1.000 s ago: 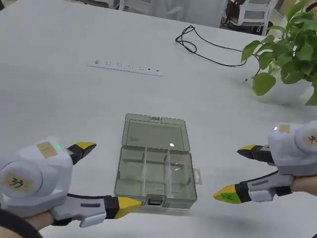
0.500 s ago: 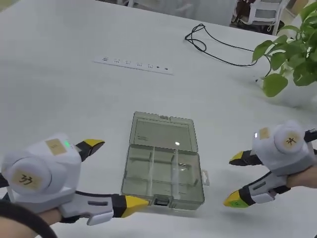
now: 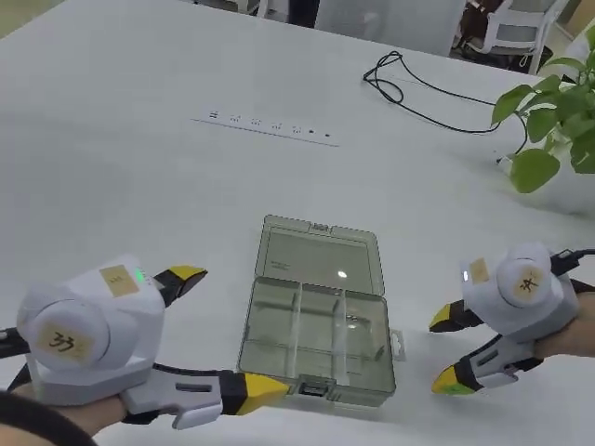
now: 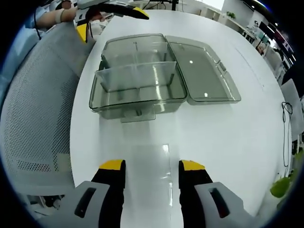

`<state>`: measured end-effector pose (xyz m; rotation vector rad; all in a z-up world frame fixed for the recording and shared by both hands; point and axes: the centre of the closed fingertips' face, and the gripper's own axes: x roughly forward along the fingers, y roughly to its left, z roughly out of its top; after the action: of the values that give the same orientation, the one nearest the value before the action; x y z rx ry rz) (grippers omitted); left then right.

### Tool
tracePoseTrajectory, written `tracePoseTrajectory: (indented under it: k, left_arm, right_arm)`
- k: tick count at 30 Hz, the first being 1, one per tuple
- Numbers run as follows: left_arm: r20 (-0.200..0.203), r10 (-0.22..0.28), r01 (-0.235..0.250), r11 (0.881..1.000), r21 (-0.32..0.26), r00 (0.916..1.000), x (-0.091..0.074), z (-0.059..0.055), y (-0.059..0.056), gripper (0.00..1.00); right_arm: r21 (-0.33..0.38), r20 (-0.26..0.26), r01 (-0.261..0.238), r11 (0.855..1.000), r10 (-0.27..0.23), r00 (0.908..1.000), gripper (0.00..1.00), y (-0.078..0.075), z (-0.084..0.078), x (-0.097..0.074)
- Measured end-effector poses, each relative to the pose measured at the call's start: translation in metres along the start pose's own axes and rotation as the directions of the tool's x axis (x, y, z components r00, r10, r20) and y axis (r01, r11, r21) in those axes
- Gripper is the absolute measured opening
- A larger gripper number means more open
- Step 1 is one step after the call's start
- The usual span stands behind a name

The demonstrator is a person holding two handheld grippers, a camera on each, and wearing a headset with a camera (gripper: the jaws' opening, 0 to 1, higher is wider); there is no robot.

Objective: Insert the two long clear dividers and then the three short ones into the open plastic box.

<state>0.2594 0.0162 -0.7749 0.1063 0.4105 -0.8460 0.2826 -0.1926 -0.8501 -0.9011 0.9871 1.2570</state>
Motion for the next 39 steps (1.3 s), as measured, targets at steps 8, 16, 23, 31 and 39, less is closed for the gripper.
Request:
tracePoseTrajectory:
  k: [8,16,23,31,39]
  left_arm:
    - [0.003,0.006,-0.006,1.0,0.001,1.0,-0.0005,0.0006,0.0005,0.96]
    - [0.007,0.012,-0.012,1.0,0.005,0.9999,-0.0014,0.0022,0.0016,0.96]
    - [0.011,0.009,-0.009,1.0,0.007,0.9999,-0.002,0.0033,0.0002,0.96]
    - [0.01,0.005,-0.005,1.0,0.01,0.9999,-0.0019,0.0037,-0.0012,0.94]
    - [0.012,0.005,-0.005,1.0,0.003,0.9999,-0.002,0.0038,-0.0004,0.94]
  right_arm:
    - [-0.04,-0.027,-0.017,0.999,0.016,0.9995,0.39,0.0009,-0.0035,0.0041]
    - [-0.083,-0.047,-0.012,0.996,0.008,0.9989,0.36,0.0037,-0.0028,0.0039]
    - [-0.087,-0.04,-0.021,0.996,0.018,0.999,0.33,0.0054,-0.0018,0.0039]
    - [-0.054,-0.048,-0.005,0.999,0.003,0.9988,0.33,0.0065,-0.0031,0.0029]
    - [-0.026,-0.058,0.046,0.999,-0.047,0.9972,0.33,0.0019,-0.0042,-0.0029]
